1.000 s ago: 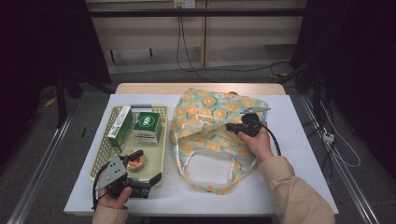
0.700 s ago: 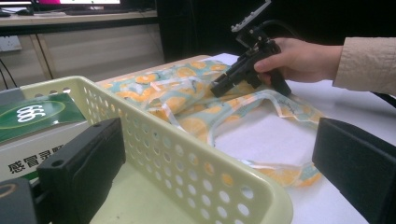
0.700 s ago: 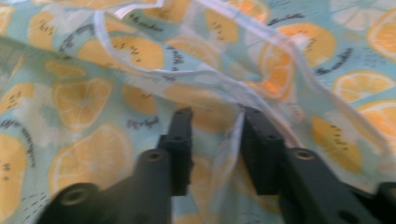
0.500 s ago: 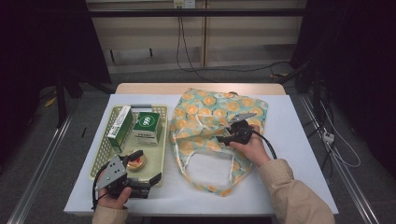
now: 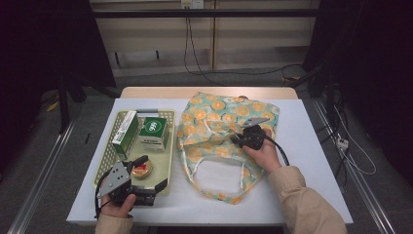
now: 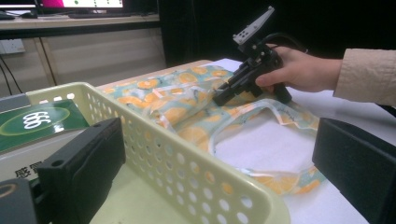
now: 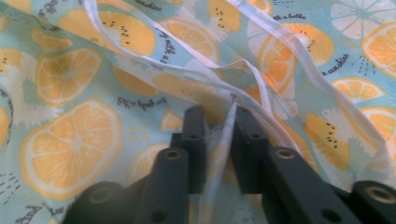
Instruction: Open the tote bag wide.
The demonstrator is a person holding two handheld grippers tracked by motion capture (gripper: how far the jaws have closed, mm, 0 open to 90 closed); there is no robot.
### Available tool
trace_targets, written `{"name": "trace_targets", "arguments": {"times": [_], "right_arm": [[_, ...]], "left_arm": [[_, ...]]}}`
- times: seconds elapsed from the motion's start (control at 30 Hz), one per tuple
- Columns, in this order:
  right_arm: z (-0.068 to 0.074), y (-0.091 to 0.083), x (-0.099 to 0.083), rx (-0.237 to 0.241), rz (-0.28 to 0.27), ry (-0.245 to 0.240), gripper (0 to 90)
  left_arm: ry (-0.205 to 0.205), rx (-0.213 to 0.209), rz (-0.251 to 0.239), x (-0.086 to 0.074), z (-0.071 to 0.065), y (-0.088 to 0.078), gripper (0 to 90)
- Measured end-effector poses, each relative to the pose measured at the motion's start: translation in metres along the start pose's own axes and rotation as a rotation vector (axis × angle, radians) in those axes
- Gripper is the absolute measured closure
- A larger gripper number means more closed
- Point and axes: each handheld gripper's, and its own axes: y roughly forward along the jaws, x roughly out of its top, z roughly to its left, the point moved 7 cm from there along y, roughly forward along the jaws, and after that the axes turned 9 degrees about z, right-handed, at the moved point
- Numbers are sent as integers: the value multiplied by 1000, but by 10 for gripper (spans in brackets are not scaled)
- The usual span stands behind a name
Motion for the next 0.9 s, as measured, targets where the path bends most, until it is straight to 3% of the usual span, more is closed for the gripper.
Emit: {"name": "trace_targets", "arguments": {"times": [0.1, 0.23, 0.3, 0.53, 0.63, 0.7, 0.77, 0.9], "right_arm": [[-4, 0, 1, 1, 8, 15, 887], [-8, -1, 3, -16, 32, 26, 900], [-9, -4, 5, 0, 27, 45, 900], [-11, -35, 33, 35, -55, 93, 900], [-11, -45, 44, 24, -74, 72, 900], [-7, -49, 50, 52, -95, 61, 900], [-4, -49, 51, 70, -107, 91, 900], [0, -37, 42, 77, -67, 76, 883]], "left_arm": [[1, -4, -1, 2, -1, 1, 26], [-2, -5, -6, 5, -1, 0, 26], [-3, -7, -5, 7, 0, 0, 26], [-6, -17, -9, 17, -1, -1, 26], [-6, -19, -6, 20, 0, -1, 26], [-3, -19, -4, 22, 0, -1, 26], [-3, -21, -4, 22, 1, 0, 26], [-10, -23, 5, 18, 1, 2, 26]]}}
